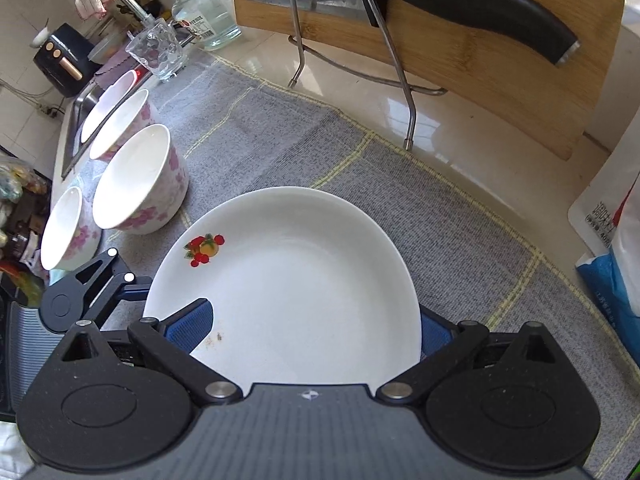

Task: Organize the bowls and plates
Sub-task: 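Lift the flower-print plate with the right tool and carry it toward the plate stack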

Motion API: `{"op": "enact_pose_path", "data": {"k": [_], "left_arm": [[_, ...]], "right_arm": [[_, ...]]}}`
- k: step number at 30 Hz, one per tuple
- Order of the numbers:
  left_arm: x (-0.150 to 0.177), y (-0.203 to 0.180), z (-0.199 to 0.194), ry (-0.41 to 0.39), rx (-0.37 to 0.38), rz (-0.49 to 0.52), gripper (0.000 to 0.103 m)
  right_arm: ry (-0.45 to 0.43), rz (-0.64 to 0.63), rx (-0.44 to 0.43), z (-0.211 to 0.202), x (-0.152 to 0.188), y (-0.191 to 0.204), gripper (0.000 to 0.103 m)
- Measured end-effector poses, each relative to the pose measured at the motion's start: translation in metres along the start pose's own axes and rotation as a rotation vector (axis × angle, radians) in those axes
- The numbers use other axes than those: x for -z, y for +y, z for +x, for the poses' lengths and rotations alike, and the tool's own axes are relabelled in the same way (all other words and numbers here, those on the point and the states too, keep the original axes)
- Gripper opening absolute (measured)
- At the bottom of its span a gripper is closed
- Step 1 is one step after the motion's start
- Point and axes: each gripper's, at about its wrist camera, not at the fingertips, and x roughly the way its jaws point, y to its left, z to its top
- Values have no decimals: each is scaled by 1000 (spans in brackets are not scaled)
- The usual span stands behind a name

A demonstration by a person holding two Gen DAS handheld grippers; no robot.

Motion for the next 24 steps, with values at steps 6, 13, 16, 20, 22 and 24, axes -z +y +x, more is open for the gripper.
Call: {"op": "enact_pose_path", "data": {"k": [6,13,16,20,22,24], "left_arm": [[-1,-2,0,-7,-3,26,103],[-1,0,1,-1,4,29,102],[-2,0,1,2,6,31,102],[-2,1,1,9,6,38,101],[-3,0,1,12,3,41,101],[-4,0,0,11,5,40,100]], "right_arm": [[31,80,-102,-3,-7,-16,103],[56,106,-118,-1,-8,-18,103],[60,96,-95,0,-9,-14,103],[58,98,-93,0,-7,-14,103],[58,101,-91,-1,-7,-14,103],[57,103,-86,-1,-6,-14,103]]}}
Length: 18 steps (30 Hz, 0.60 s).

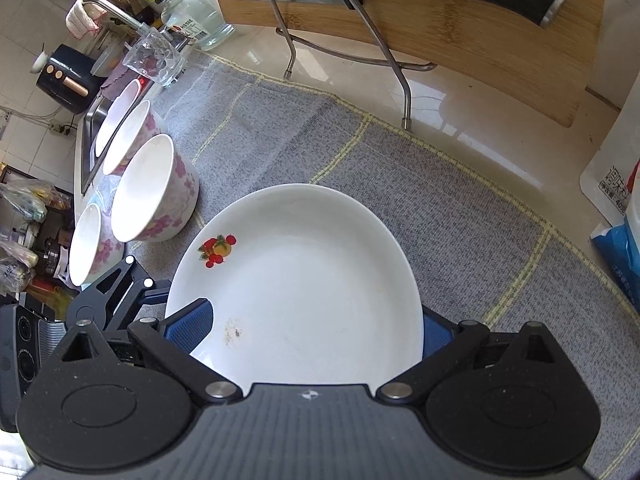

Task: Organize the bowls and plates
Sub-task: 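Lift the flower-print plate with the right tool and carry it toward the plate stack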

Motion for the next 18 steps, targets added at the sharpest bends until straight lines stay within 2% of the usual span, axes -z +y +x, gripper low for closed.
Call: {"op": "enact_pose_path", "data": {"k": [18], "left_arm": [[-2,-6,-18,-5,-9,55,100]], "right_arm": [[-52,5,-16,-21,17,14,103]]}}
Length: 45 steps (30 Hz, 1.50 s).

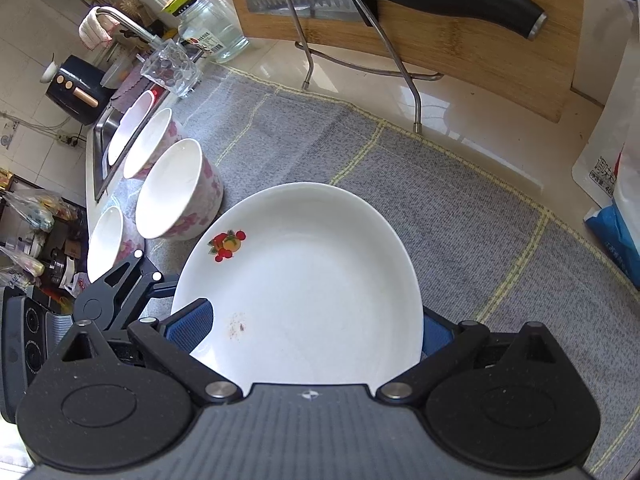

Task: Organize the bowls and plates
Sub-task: 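Lift the flower-print plate with the right tool and carry it toward the plate stack, then lower the flower-print plate onto the plate stack with the right tool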

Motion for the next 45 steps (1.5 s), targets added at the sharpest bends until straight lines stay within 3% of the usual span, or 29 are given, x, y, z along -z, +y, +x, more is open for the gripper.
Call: {"op": "enact_pose_path", "data": {"k": [15,45], "left_arm": [[-10,-13,-25,-7,47,86,100],[-18,-89,-49,-21,273,301,100]], "right_arm": [[-84,33,25,-32,36,19,103],[-242,259,149,-92,172,23,103]]}}
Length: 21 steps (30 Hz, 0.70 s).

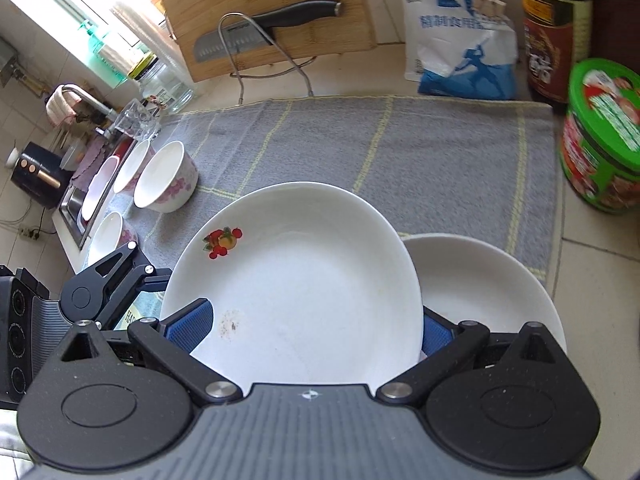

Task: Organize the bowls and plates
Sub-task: 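Lower the flower-print plate onto the plate stack with the right tool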

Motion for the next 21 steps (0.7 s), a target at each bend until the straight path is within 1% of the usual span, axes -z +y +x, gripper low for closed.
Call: {"op": "enact_pose_path", "data": {"k": [10,21], "left_arm": [[-8,-21,15,17,61,45,100],[-15,-27,25,25,72,68,100]], "right_arm": [[-23,76,27,-12,27,-24,103],[-35,110,32,-15,34,-41,103]]}}
